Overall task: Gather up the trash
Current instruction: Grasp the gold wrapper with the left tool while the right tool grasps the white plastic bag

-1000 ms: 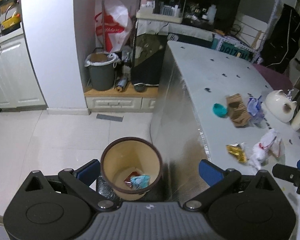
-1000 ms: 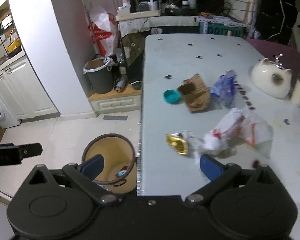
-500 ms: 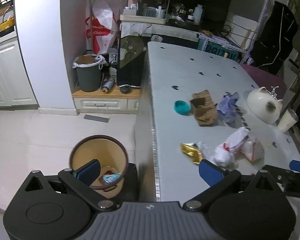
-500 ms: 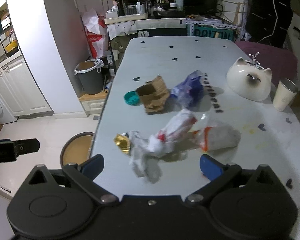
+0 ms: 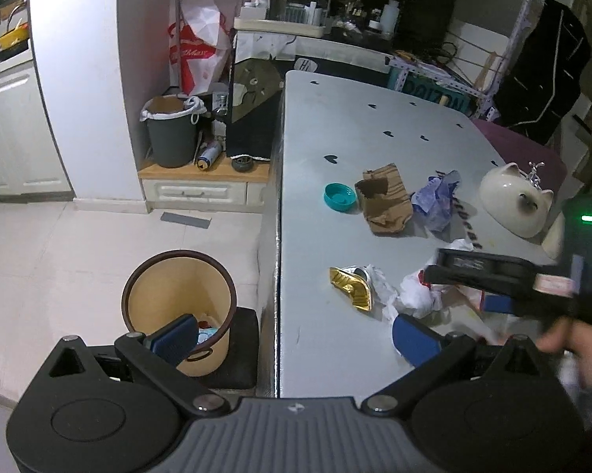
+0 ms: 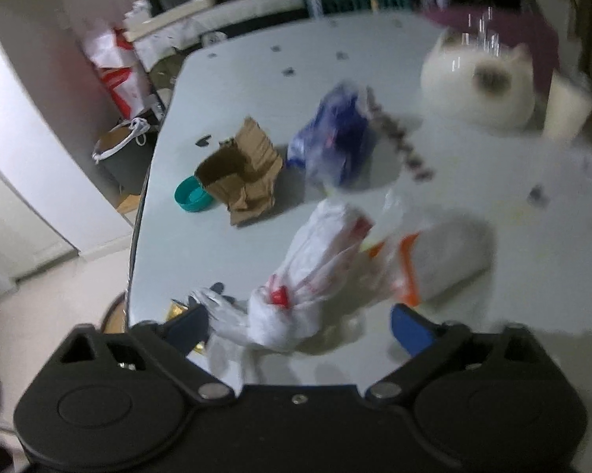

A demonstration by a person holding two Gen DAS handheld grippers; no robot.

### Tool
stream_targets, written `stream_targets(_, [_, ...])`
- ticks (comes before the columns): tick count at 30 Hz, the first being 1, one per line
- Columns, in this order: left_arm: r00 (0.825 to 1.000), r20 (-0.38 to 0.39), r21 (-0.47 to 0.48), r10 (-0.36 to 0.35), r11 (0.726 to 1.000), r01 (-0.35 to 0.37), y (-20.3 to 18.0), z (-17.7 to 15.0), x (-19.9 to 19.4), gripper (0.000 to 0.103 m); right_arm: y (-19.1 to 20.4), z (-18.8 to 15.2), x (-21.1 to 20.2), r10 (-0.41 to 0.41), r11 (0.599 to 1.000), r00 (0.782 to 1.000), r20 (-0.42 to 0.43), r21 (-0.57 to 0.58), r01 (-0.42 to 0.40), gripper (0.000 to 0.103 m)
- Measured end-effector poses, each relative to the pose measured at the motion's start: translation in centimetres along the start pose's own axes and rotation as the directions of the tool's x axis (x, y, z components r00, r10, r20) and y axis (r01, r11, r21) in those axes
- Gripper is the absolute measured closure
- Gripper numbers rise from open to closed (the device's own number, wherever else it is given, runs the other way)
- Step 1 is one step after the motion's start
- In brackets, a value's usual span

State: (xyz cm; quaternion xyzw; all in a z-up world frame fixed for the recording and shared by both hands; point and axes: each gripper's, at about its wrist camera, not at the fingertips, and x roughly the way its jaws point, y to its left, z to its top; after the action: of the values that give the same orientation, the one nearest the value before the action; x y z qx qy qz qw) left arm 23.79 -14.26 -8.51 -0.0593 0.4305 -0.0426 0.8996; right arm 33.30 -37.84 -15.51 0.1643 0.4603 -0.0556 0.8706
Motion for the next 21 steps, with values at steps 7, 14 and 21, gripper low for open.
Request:
stream_targets(7, [0.999, -0.004, -0.020, 0.046, 0.999, -0.047, 0.8, 0.7, 0.4, 0.000, 0.5, -0.3, 4.3, -0.041, 0.999, 0.998, -0.046, 0.031, 0.042, 0.030])
stream_targets(14, [0.998, -0.067, -0.092, -0.023, 0.996, 0.017, 0.3, 1.9, 3.8, 0.000, -1.9, -0.9, 3.4, 0.008, 0.999, 0.997, -0.080, -0.044, -0.012, 0.055])
stream_targets(21, [0.986, -0.122, -0.131, -0.111, 0.987, 0.095, -2.5, 2.9, 8.9, 0.000, -4.8, -1.5, 1.5, 0.050, 0.994, 0.993, -0.107, -0.089, -0.060, 0.058])
